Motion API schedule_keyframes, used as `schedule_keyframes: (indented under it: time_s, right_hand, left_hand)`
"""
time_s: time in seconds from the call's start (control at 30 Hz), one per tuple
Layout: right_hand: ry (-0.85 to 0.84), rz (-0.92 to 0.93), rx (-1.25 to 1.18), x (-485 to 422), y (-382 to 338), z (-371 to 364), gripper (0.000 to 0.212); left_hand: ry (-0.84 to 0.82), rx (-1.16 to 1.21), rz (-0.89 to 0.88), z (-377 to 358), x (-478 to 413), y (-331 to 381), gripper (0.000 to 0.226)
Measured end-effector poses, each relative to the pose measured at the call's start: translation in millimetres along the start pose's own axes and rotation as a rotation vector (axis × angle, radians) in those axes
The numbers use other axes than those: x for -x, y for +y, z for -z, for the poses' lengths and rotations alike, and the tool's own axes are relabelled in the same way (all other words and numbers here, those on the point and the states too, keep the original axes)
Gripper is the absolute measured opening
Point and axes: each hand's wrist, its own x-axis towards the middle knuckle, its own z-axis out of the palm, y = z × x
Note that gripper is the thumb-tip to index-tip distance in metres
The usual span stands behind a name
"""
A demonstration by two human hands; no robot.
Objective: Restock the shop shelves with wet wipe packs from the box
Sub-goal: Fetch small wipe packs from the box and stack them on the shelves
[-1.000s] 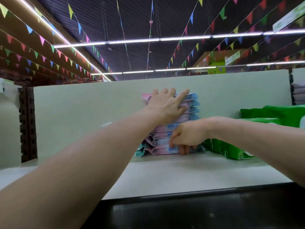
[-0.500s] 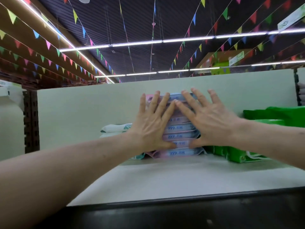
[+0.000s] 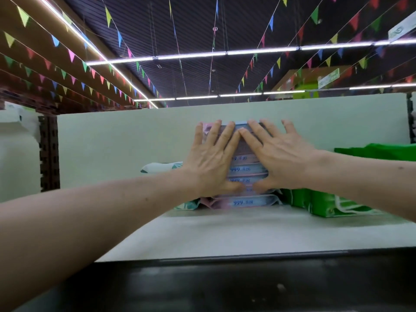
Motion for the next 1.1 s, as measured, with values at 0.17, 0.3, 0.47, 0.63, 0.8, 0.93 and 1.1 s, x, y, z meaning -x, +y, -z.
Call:
schedule_keyframes:
  time_s: [0.17, 0.3, 0.47, 0.63, 0.8, 0.93, 1.1]
  right_hand:
    - [-0.113, 0.073, -0.08, -3, 8, 18, 0.111]
    - [-0.122, 0.023, -0.327, 9, 34, 44, 0.091]
    - [-0.324, -0.131, -0.479, 41, 76, 58, 0.073]
    - [-0.449, -0.291, -0.458, 75, 96, 43, 0.071]
    - [-0.547, -0.314, -0.49, 91, 89, 16, 0.057]
    - [-0.454, -0.263, -0.495, 91, 86, 9, 0.048]
    - [-0.475, -0.19, -0.434, 90, 94, 2, 0.058]
  left_hand:
    - [-0.042, -0.038, -0.029, 14, -2, -3, 0.112]
    - [0.013, 0.054, -0.007, 35, -10, 8, 0.102]
    - [0.035, 0.221, -0.135, 61, -22, 37, 0.086]
    - [-0.205, 0.649, -0.169, 79, -27, 84, 0.083]
    - [-0.284, 0.818, -0.157, 73, -30, 110, 0.057]
    - [-0.307, 0.893, -0.115, 75, -30, 110, 0.046]
    - [-0.34, 0.895, -0.034, 82, -32, 117, 0.05]
